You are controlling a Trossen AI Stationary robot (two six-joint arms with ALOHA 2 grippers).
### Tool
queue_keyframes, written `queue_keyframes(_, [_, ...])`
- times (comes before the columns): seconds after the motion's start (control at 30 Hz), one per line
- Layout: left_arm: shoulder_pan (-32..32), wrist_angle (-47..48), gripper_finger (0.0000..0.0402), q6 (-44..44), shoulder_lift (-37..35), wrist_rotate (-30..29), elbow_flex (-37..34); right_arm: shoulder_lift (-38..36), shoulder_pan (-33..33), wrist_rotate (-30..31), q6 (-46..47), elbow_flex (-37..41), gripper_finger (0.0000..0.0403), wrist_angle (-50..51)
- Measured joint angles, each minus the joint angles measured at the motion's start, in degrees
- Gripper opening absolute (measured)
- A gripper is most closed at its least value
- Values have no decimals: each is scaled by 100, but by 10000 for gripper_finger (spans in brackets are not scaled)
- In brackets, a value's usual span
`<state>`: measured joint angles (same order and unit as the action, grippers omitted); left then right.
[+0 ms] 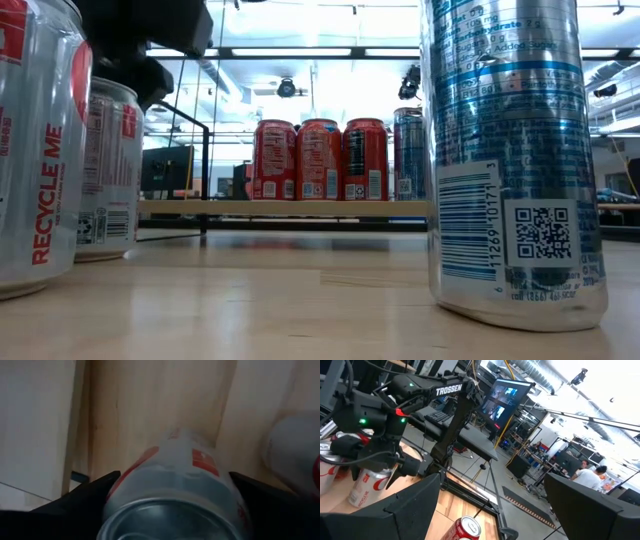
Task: Place canned beverage on shelf
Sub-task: Put the top red-silver soda can on the shelf
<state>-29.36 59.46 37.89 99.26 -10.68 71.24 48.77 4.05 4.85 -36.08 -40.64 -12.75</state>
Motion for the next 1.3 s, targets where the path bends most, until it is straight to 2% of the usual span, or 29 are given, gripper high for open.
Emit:
queue_keyframes(0.17, [29,-28,334,-62,-9,32,-34,0,0,-1,1,0,368,2])
queue_keyframes(0.3, [64,-10,304,-468,-15,-3,-25,0,0,-1,-1,0,368,1])
queue_keyframes(0.53, [303,236,304,-730,-2,-79,327,0,0,-1,-1,0,368,0])
queue_keyframes(0.77, [700,755,318,-1509,-13,45,1201,0,0,-1,-1,0,368,2])
queue_keyframes(0.87, [907,1350,320,-1917,-23,46,1569,0,0,-1,-1,0,368,2])
queue_keyframes(1.07, [1582,1984,322,-2833,-24,-78,1742,21,0,-1,-2,0,368,2])
queue_keyframes(1.3, [2520,1900,324,-3812,-24,-168,1738,72,0,0,-6,0,368,-1])
